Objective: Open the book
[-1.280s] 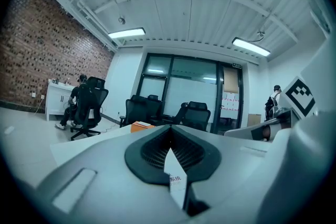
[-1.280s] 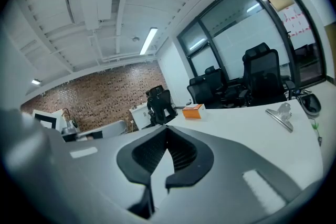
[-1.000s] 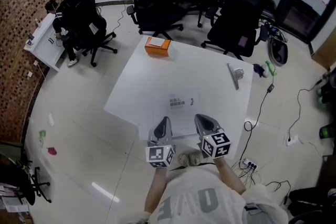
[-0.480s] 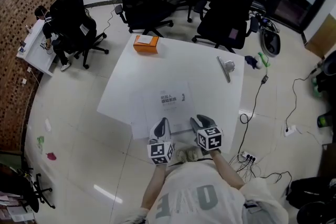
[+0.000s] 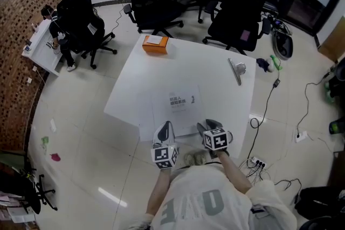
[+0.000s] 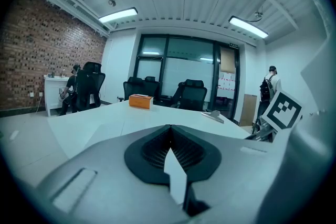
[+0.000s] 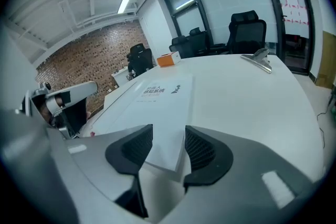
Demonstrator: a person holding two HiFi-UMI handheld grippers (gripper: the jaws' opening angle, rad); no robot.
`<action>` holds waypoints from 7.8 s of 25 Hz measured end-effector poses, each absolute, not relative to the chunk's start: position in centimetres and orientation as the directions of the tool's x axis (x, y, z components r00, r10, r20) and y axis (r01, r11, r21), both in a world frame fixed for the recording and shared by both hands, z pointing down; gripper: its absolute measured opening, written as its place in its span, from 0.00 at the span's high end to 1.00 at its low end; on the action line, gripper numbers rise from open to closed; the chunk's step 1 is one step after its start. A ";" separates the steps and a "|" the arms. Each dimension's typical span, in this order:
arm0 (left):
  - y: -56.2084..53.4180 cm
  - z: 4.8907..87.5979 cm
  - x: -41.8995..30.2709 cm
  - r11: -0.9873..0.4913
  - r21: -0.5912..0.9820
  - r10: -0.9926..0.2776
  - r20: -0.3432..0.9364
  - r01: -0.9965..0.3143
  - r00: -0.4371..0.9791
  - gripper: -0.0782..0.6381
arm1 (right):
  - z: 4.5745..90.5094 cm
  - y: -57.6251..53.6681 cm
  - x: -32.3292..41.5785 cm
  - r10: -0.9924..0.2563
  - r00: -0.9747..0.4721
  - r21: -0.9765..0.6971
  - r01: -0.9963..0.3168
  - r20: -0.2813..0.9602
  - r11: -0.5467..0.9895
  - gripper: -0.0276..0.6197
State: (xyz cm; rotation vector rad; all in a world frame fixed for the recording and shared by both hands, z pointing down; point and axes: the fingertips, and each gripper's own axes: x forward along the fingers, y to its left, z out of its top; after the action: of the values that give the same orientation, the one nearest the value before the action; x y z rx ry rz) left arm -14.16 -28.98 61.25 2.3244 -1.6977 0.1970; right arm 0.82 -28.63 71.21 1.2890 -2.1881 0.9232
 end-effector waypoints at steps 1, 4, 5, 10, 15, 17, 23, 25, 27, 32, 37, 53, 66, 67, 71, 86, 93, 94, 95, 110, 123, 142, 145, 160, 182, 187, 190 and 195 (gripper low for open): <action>-28.9 61.3 -14.4 -0.278 0.126 -0.917 0.259 -0.952 0.302 0.87 | 71.2 -28.6 0.7 -0.586 -0.473 -0.324 -0.880 0.657 0.347 0.68; -28.9 61.3 -14.9 -0.268 0.127 -0.920 0.261 -0.955 0.293 0.87 | 70.8 -28.7 0.7 -0.597 -0.467 -0.318 -0.884 0.653 0.343 0.68; -28.9 61.4 -15.0 -0.268 0.127 -0.920 0.261 -0.955 0.293 0.87 | 70.6 -28.8 0.7 -0.604 -0.461 -0.314 -0.887 0.650 0.339 0.68; -28.7 61.6 -14.8 -0.278 0.132 -0.915 0.267 -0.952 0.304 0.87 | 70.5 -28.9 1.0 -0.602 -0.458 -0.338 -0.889 0.654 0.308 0.71; -28.8 61.2 -14.5 -0.291 0.125 -0.914 0.257 -0.949 0.314 0.87 | 68.9 -29.4 1.3 -0.667 -0.416 -0.291 -0.909 0.618 0.297 0.94; -28.8 61.0 -14.2 -0.301 0.118 -0.912 0.253 -0.946 0.322 0.87 | 68.1 -29.4 0.6 -0.676 -0.412 -0.250 -0.911 0.611 0.328 0.95; -28.2 60.8 -13.2 -0.338 0.107 -0.903 0.242 -0.935 0.354 0.87 | 65.4 -29.1 -1.0 -0.696 -0.441 -0.233 -0.896 0.567 0.377 0.95; -28.0 60.7 -13.1 -0.337 0.106 -0.905 0.237 -0.936 0.353 0.87 | 64.3 -29.0 -1.6 -0.701 -0.459 -0.238 -0.887 0.546 0.395 0.95; -27.7 60.5 -13.1 -0.335 0.110 -0.907 0.230 -0.936 0.352 0.87 | 63.3 -28.9 -2.4 -0.699 -0.481 -0.248 -0.875 0.529 0.415 0.95; -26.3 59.0 -12.0 -0.411 0.168 -0.894 0.117 -0.896 0.432 0.88 | 61.3 -29.2 -5.0 -0.672 -0.556 -0.332 -0.831 0.489 0.446 0.95; -24.8 60.0 -10.7 -0.484 0.137 -0.852 0.151 -0.864 0.501 0.74 | 60.6 -29.4 -5.8 -0.669 -0.565 -0.338 -0.825 0.482 0.454 0.95; -25.7 63.4 -7.1 -0.561 -0.178 -0.811 0.316 -0.809 0.493 0.64 | 57.8 -29.7 -6.7 -0.668 -0.608 -0.396 -0.791 0.430 0.466 0.95; -27.0 61.1 -10.5 -0.413 -0.267 -0.903 0.244 -0.870 0.354 0.88 | 55.8 -30.6 -4.4 -0.761 -0.570 -0.462 -0.790 0.311 0.403 0.95; -27.1 60.9 -11.1 -0.394 -0.268 -0.911 0.238 -0.879 0.336 0.88 | 56.3 -30.7 -4.0 -0.765 -0.556 -0.445 -0.803 0.324 0.396 0.95; -27.1 60.6 -13.4 -0.321 -0.246 -0.938 0.215 -0.915 0.272 0.88 | 61.5 -30.3 -2.3 -0.741 -0.500 -0.402 -0.853 0.448 0.333 0.95; -24.7 67.3 -24.2 0.053 0.078 -0.925 0.379 -0.996 -0.020 0.81 | 71.2 -29.0 -1.9 -0.618 -0.418 -0.295 -0.908 0.666 0.296 0.95; -24.6 70.0 -25.0 0.141 0.209 -0.900 0.433 -0.968 -0.037 0.80 | 71.7 -29.1 -2.0 -0.602 -0.394 -0.216 -0.912 0.695 0.348 0.95; -24.7 70.2 -24.9 0.140 0.205 -0.899 0.435 -0.969 -0.038 0.80 | 71.7 -29.1 -1.9 -0.601 -0.395 -0.217 -0.912 0.695 0.349 0.95; -24.7 70.4 -24.9 0.141 0.209 -0.899 0.437 -0.968 -0.037 0.80 | 71.7 -29.1 -1.9 -0.599 -0.397 -0.219 -0.911 0.695 0.349 0.95; -24.5 71.7 -25.5 0.196 0.204 -0.889 0.449 -0.959 -0.086 0.70 | 71.7 -28.9 -2.0 -0.596 -0.406 -0.200 -0.902 0.693 0.382 0.95; -23.1 72.9 -29.2 0.374 0.216 -0.848 0.473 -0.902 -0.238 0.15 | 71.7 -29.2 -2.1 -0.599 -0.404 -0.177 -0.898 0.691 0.402 0.95; -29.0 51.8 -21.7 -0.062 0.098 -0.998 -0.003 -0.993 0.062 0.56 | 59.9 -32.0 -2.0 -0.781 -0.482 -0.276 -0.874 0.398 0.399 0.95; -29.0 48.5 -20.5 -0.093 0.100 -0.992 -0.089 -0.991 0.085 0.62 | 55.1 -32.1 -2.0 -0.815 -0.499 -0.266 -0.862 0.293 0.432 0.95; -29.2 43.8 -17.3 -0.181 0.090 -0.978 -0.124 -0.979 0.169 0.87 | 46.0 -30.0 -3.3 -0.820 -0.565 -0.276 -0.805 0.091 0.525 0.95; -25.7 45.5 -19.4 -0.198 0.159 -0.980 -0.066 -0.967 0.190 0.87 | 48.1 -25.4 -6.7 -0.758 -0.630 -0.278 -0.768 0.169 0.577 0.95; -23.0 44.8 -17.5 -0.216 0.138 -0.976 -0.055 -0.967 0.210 0.87 | 47.8 -22.6 -4.0 -0.789 -0.593 -0.288 -0.792 0.161 0.538 0.95; -19.8 44.4 -16.4 -0.211 0.130 -0.977 -0.063 -0.969 0.205 0.87 | 47.5 -19.3 -3.2 -0.783 -0.603 -0.285 -0.785 0.151 0.550 0.95; -11.1 46.0 -10.5 -0.246 0.149 -0.969 -0.042 -0.958 0.242 0.87 | 47.9 -9.9 1.2 -0.765 -0.631 -0.292 -0.761 0.128 0.579 0.95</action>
State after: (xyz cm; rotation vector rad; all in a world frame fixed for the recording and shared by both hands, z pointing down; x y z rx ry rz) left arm -10.48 -11.14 45.99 2.4021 -1.8693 -0.1908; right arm 1.24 -9.87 47.86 1.3548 -2.8018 0.5099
